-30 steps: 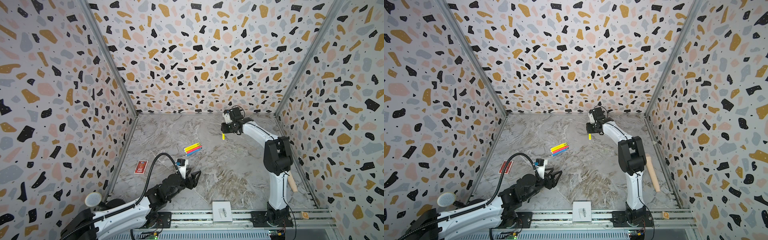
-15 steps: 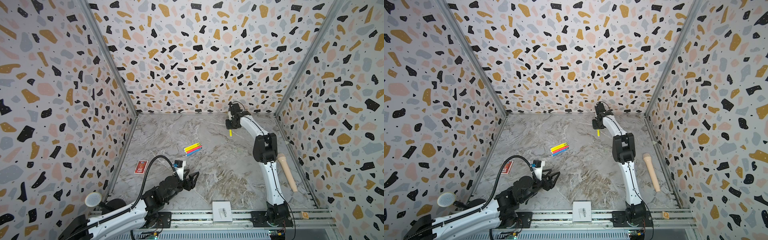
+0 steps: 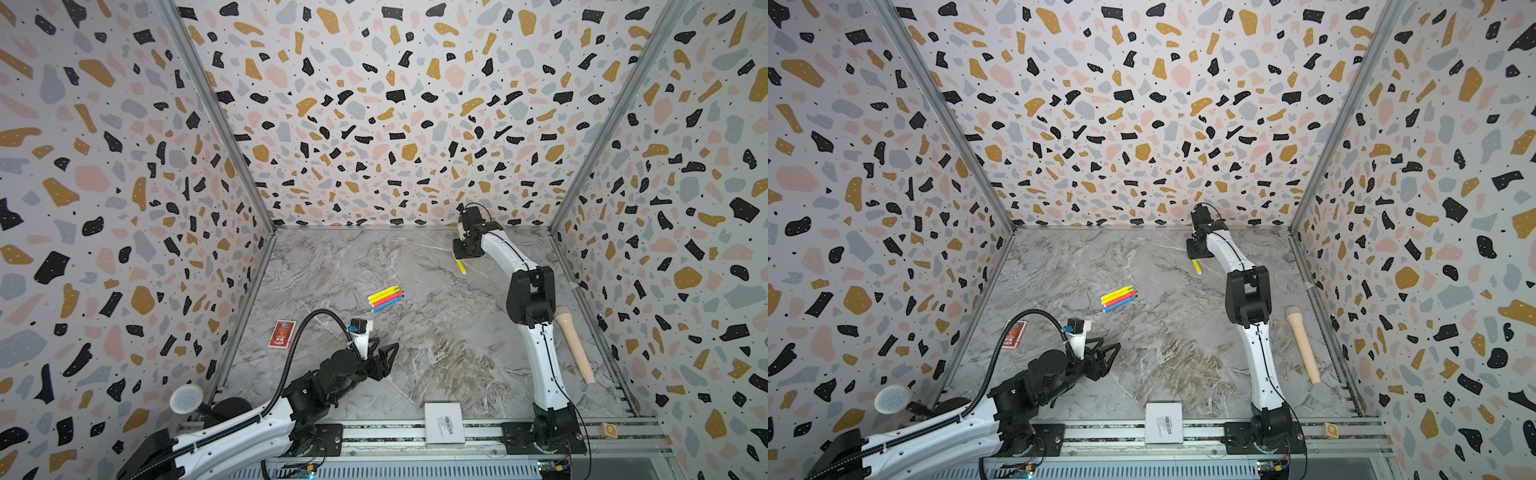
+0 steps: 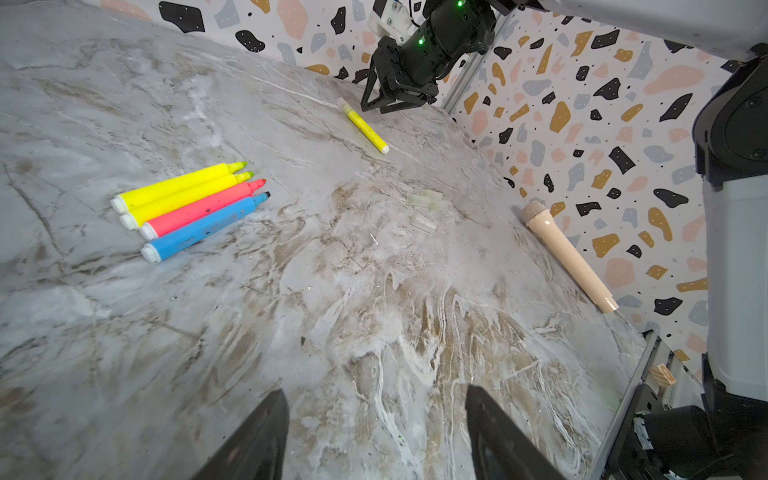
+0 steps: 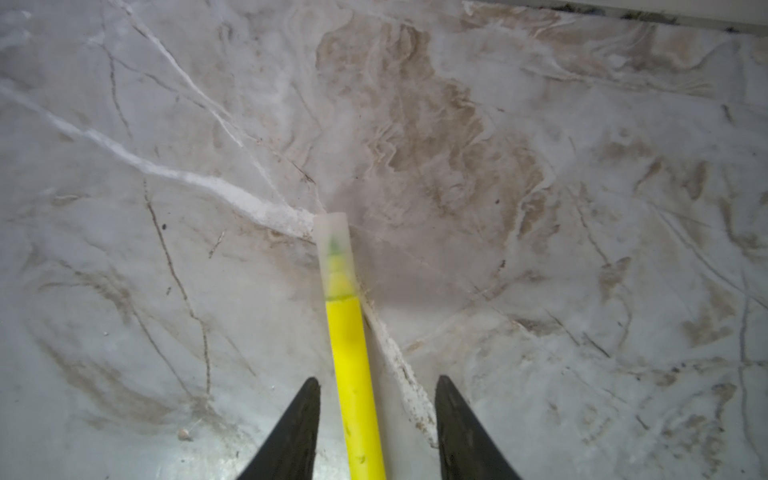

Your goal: Insert the pens into the pen caps

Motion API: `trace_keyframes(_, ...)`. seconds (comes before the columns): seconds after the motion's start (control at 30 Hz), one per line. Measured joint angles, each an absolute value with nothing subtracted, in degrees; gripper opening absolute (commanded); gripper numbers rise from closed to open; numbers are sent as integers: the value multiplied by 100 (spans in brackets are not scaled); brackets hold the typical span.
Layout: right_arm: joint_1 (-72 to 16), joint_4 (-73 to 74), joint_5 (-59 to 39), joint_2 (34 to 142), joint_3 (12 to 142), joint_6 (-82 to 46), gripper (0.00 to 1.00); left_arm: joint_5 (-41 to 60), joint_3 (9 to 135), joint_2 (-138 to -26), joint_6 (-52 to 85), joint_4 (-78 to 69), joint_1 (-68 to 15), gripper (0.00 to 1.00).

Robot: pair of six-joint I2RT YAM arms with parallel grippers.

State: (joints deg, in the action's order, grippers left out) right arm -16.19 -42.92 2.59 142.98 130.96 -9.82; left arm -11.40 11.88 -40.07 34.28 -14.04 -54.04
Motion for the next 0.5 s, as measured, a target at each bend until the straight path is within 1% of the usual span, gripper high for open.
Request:
trace_keyframes(0.1,-1619,-4117,215,14040,12575,-998,47,-1133,1420,-4289,3367,-1280,-5404,68)
trace_keyframes(0.17,-1629,-3909,158,13627,11889,-1017,47,-1151,1671,-4560,3291,-1131,-5404,68)
trace_keyframes(0.33,-1723,-3074,-47,11856,9708,-1107,48,-1214,2206,-5170,3068,-902,-5288,67)
trace_keyframes(0.43,-1800,-2565,-252,10978,8982,-1133,49,-1201,2440,-5557,2998,-854,-5022,67)
trace_keyframes(0.5,-1848,-2314,-395,10661,8761,-1120,51,-1164,2554,-5808,2958,-849,-4838,67)
